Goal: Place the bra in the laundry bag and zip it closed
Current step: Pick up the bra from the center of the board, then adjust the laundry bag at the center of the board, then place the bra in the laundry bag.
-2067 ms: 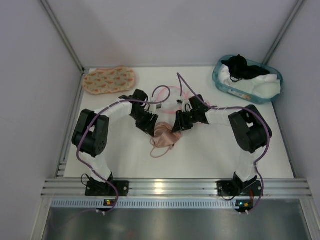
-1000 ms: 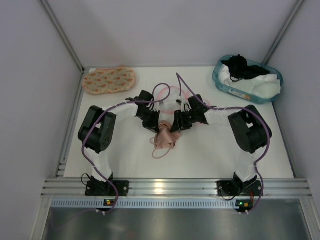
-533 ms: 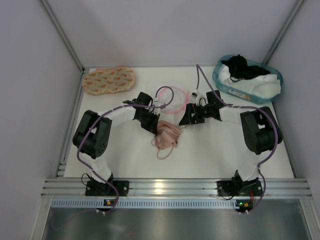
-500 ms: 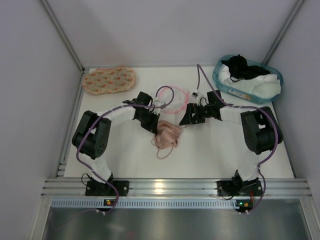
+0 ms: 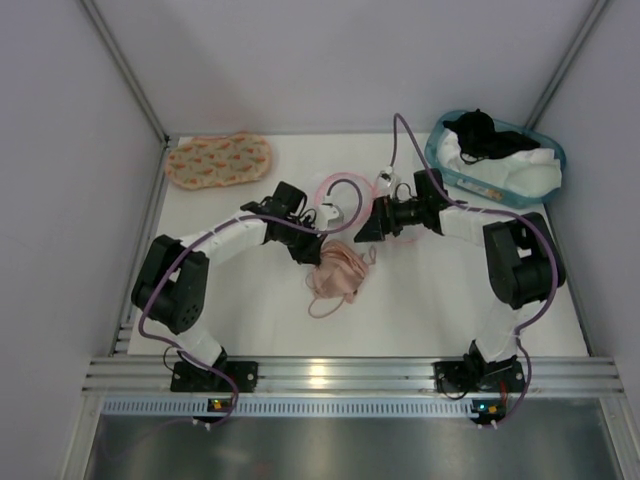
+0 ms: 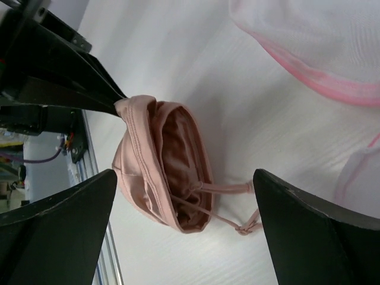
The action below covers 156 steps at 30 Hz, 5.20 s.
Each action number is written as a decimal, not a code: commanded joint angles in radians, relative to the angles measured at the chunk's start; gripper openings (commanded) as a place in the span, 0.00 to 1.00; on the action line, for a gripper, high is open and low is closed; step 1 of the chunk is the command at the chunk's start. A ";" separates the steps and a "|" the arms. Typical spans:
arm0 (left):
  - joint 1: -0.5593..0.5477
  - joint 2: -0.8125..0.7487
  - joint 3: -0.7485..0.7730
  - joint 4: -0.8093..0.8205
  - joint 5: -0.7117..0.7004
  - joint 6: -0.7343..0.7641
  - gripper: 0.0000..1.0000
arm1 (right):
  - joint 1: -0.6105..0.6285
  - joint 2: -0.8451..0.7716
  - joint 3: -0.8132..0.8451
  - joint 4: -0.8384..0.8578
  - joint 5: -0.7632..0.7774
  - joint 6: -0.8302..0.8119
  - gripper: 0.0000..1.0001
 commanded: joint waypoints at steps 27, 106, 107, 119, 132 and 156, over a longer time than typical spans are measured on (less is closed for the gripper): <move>-0.009 -0.096 -0.027 -0.017 0.147 0.391 0.00 | 0.196 0.143 -0.041 0.222 -0.223 -0.080 0.99; 0.165 0.533 0.788 0.126 -0.205 -0.364 0.55 | -0.192 -0.141 0.030 1.092 -0.119 1.061 0.00; 0.165 0.536 0.786 0.127 -0.210 -0.358 0.55 | -0.192 -0.147 0.013 1.084 -0.119 1.060 0.00; 0.165 0.525 0.736 0.124 -0.135 -0.356 0.12 | -0.192 -0.191 -0.062 0.899 -0.132 0.885 0.00; 0.165 0.249 0.543 -0.058 0.050 -0.295 0.00 | -0.177 -0.246 -0.033 0.207 -0.252 0.347 0.00; 0.171 0.163 0.401 -0.104 0.259 -0.175 0.00 | 0.052 0.335 0.600 -0.654 -0.247 -0.210 0.00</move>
